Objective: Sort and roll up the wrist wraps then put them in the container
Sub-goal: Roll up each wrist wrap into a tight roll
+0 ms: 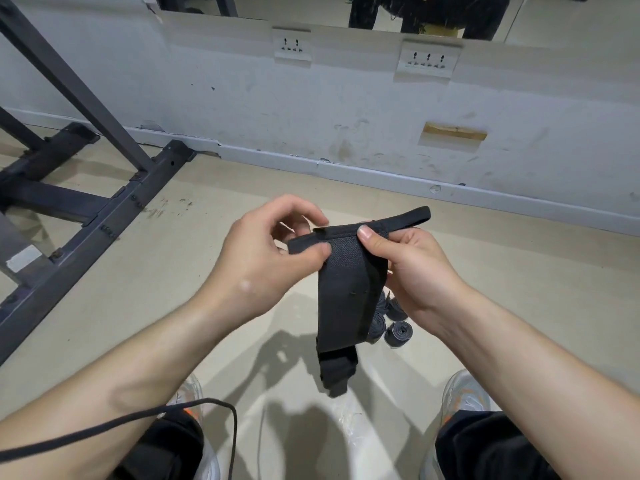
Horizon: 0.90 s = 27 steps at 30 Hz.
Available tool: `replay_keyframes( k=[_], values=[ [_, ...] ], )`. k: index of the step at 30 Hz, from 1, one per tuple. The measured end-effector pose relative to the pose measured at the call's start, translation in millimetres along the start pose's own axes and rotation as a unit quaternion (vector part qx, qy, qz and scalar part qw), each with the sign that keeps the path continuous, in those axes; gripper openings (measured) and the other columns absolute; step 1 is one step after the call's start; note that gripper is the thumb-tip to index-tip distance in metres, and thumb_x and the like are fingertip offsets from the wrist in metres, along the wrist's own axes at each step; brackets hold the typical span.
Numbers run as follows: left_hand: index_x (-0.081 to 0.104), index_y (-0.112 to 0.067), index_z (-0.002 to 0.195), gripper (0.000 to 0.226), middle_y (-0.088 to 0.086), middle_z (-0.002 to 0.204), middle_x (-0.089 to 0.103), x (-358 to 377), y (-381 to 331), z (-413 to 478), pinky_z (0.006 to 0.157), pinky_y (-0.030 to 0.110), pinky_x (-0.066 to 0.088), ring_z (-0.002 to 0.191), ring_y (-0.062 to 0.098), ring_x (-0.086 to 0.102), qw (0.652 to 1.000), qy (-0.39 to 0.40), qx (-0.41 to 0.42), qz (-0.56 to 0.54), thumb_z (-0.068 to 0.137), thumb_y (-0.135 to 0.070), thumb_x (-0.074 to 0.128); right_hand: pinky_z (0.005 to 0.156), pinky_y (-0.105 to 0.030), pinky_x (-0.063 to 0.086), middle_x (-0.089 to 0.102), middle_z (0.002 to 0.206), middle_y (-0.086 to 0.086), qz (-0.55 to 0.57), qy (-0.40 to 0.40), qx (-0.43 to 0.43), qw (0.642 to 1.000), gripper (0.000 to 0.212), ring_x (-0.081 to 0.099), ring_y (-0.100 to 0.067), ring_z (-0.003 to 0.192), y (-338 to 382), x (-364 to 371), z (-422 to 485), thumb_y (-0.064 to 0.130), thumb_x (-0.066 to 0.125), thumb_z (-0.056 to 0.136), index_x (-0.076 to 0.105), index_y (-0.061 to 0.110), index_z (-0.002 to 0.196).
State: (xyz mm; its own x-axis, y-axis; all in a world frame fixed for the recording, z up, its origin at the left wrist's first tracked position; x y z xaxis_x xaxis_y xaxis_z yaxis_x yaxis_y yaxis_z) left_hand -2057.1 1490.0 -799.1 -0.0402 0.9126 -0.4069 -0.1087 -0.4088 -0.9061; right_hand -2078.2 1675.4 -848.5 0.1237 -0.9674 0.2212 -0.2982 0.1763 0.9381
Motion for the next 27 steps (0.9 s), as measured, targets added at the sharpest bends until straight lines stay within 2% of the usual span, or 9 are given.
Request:
replay_keyframes(
  k=[2, 4, 7, 13, 16, 19, 22, 24, 27],
  values=[
    [0.074, -0.034, 0.088, 0.025, -0.011, 0.08, 0.062, 2, -5, -2, 0.062, 0.017, 0.044, 0.063, 0.01, 0.054, 0.998, 0.066, 0.009, 0.011, 0.072, -0.018, 0.085, 0.062, -0.019, 0.053, 0.078, 0.085, -0.01, 0.004, 0.0, 0.003, 1.0, 0.02, 0.073, -0.017, 0.073, -1, -1, 0, 0.015, 0.063, 0.099, 0.076, 0.002, 0.093],
    [0.076, -0.032, 0.096, 0.036, -0.01, 0.083, 0.064, 1, -1, -1, 0.065, 0.02, 0.049, 0.068, 0.009, 0.059, 0.995, 0.104, -0.006, 0.007, 0.073, -0.006, 0.086, 0.061, -0.018, 0.052, 0.077, 0.083, -0.009, -0.003, 0.0, 0.005, 1.0, 0.02, 0.073, -0.015, 0.071, -1, -2, 0, 0.015, 0.063, 0.099, 0.076, 0.002, 0.092],
    [0.075, -0.029, 0.101, 0.036, -0.007, 0.086, 0.07, -6, 3, 1, 0.066, 0.02, 0.052, 0.078, 0.01, 0.065, 0.991, 0.134, -0.015, -0.014, 0.071, -0.013, 0.085, 0.061, -0.018, 0.052, 0.077, 0.083, -0.008, -0.021, 0.012, 0.005, 1.0, 0.022, 0.071, -0.015, 0.071, -1, -3, 0, 0.016, 0.062, 0.1, 0.077, 0.002, 0.094],
    [0.075, -0.029, 0.079, 0.017, 0.001, 0.072, 0.069, -13, 4, 5, 0.055, 0.022, 0.05, 0.066, 0.017, 0.062, 0.999, 0.041, 0.016, 0.023, 0.083, -0.015, 0.083, 0.076, -0.028, 0.05, 0.075, 0.107, -0.023, -0.056, 0.044, -0.016, 0.997, 0.025, 0.07, -0.023, 0.089, -3, 5, -1, 0.019, 0.063, 0.1, 0.076, -0.001, 0.105],
    [0.072, -0.031, 0.074, 0.015, 0.0, 0.074, 0.067, -14, 7, 5, 0.06, 0.024, 0.049, 0.071, 0.022, 0.06, 0.999, -0.002, 0.033, 0.024, 0.08, -0.029, 0.086, 0.078, -0.047, 0.042, 0.071, 0.111, -0.03, -0.055, 0.056, -0.02, 0.997, 0.025, 0.066, -0.032, 0.091, -4, 8, -1, 0.024, 0.067, 0.097, 0.077, 0.003, 0.105],
    [0.07, -0.029, 0.075, 0.014, -0.007, 0.085, 0.069, -9, 13, 4, 0.07, 0.04, 0.057, 0.074, 0.016, 0.066, 0.999, -0.023, 0.017, -0.018, 0.075, -0.036, 0.082, 0.078, -0.046, 0.046, 0.074, 0.11, -0.026, -0.038, 0.061, -0.018, 0.997, 0.025, 0.07, -0.032, 0.093, -7, 11, -2, 0.021, 0.063, 0.099, 0.076, 0.002, 0.108],
    [0.067, -0.026, 0.083, 0.022, 0.002, 0.089, 0.076, -2, 18, 2, 0.078, 0.057, 0.059, 0.076, 0.041, 0.067, 0.994, -0.016, -0.02, -0.103, 0.073, -0.037, 0.083, 0.08, -0.043, 0.048, 0.075, 0.109, -0.024, -0.03, 0.069, -0.023, 0.997, 0.023, 0.071, -0.031, 0.095, -8, 14, -3, 0.02, 0.062, 0.1, 0.076, 0.004, 0.108],
    [0.069, -0.029, 0.09, 0.023, 0.006, 0.085, 0.076, 2, 21, 1, 0.077, 0.056, 0.059, 0.081, 0.047, 0.067, 0.99, -0.005, -0.037, -0.134, 0.075, -0.036, 0.084, 0.081, -0.039, 0.051, 0.076, 0.106, -0.02, -0.025, 0.068, -0.023, 0.997, 0.022, 0.072, -0.029, 0.094, -8, 14, -3, 0.018, 0.061, 0.1, 0.076, 0.004, 0.106],
    [0.078, -0.024, 0.093, 0.009, 0.007, 0.083, 0.076, 7, 21, 1, 0.069, 0.041, 0.056, 0.075, 0.029, 0.069, 0.99, 0.003, -0.05, -0.13, 0.086, -0.021, 0.082, 0.084, -0.044, 0.051, 0.077, 0.103, -0.019, -0.029, 0.062, -0.027, 0.997, 0.02, 0.073, -0.03, 0.094, -8, 15, -5, 0.016, 0.06, 0.101, 0.076, 0.005, 0.106]
  ],
)
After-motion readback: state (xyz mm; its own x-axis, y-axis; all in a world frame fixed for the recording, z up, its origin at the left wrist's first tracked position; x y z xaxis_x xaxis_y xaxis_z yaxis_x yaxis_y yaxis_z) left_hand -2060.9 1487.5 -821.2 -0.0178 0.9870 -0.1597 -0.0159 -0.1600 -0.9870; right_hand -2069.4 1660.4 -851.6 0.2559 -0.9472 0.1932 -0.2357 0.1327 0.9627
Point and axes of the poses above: each hand's wrist, its own z-axis towards the middle knuckle, its own x-axis out of the palm, y = z × x, the point moved 5 cm from there along z, towards the middle knuckle
